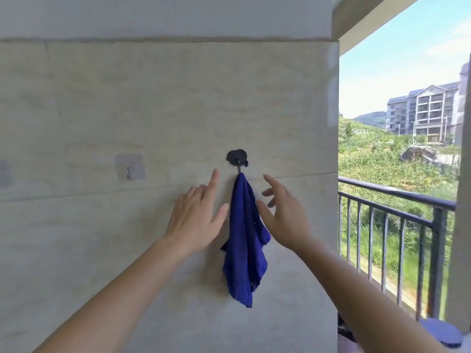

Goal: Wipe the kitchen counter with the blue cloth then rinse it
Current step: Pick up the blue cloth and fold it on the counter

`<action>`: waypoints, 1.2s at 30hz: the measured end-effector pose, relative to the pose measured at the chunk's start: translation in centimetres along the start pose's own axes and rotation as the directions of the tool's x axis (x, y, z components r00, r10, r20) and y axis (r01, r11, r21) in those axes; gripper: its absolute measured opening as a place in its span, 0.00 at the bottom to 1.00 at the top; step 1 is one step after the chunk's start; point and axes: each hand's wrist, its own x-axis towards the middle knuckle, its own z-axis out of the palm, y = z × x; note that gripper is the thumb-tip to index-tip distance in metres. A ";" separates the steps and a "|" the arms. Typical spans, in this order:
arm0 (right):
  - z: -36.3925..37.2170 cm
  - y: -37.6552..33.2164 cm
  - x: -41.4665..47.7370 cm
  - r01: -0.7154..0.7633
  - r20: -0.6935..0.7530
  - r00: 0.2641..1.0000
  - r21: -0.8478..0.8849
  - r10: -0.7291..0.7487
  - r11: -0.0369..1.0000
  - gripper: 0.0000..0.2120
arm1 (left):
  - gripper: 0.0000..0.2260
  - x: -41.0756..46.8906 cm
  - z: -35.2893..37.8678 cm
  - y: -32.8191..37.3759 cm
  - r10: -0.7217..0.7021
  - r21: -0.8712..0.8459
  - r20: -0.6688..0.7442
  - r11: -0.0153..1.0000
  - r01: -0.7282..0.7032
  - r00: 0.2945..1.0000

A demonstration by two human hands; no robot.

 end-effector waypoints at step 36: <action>0.2 0.9 -2.2 -0.056 -0.057 0.997 -0.199 0.046 0.978 0.10 | 0.06 -1.6 4.4 -1.3 -0.148 -0.753 -0.031 0.654 0.074 0.988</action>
